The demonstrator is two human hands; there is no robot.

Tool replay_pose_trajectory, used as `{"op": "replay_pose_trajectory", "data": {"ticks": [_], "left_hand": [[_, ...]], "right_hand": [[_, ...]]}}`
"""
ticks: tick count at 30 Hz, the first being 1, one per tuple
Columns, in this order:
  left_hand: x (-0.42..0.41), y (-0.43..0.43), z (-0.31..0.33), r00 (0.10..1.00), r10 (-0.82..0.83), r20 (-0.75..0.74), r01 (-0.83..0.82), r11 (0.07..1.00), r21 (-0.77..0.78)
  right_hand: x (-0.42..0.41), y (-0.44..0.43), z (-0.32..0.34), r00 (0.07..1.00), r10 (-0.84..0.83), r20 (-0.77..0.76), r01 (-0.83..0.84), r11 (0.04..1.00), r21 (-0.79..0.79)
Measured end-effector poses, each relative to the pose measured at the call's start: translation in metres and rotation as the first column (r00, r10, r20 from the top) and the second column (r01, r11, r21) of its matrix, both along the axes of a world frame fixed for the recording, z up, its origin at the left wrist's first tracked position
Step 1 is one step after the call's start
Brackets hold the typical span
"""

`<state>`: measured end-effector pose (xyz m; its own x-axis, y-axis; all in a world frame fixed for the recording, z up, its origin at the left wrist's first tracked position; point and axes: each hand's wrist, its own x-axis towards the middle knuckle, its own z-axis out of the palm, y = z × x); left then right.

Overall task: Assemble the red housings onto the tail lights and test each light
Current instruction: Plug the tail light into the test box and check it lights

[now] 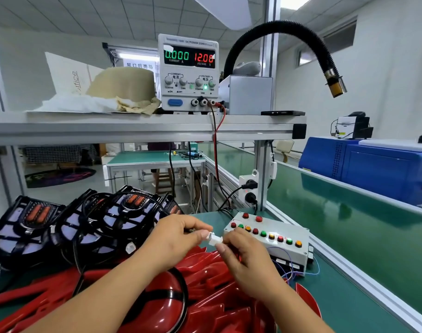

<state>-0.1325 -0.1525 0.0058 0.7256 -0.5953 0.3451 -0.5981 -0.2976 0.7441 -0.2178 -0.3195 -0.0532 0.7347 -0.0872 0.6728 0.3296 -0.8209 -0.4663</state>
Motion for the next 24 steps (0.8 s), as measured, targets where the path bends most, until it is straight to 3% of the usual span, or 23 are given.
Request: {"op": "replay_pose_trajectory", "data": {"ticks": [10,18,24], "left_hand": [[0.0003,0.0029,-0.0032,0.971,-0.010,-0.238,-0.013,0.995,-0.095],[0.0016,0.0053,-0.0034,0.975,-0.066,-0.213,0.036,0.989,-0.141],[0.0034,0.0046,-0.0038,0.990,-0.050,-0.132,0.041,0.997,-0.071]], "right_hand": [[0.0002,-0.0001,0.0012,1.000,-0.014,0.011,0.015,1.000,-0.014],[0.0010,-0.0010,0.0024,1.000,-0.019,0.013,0.020,0.998,-0.065],[0.0006,-0.0004,0.0036,0.998,-0.051,0.040,0.056,0.989,-0.136]]}}
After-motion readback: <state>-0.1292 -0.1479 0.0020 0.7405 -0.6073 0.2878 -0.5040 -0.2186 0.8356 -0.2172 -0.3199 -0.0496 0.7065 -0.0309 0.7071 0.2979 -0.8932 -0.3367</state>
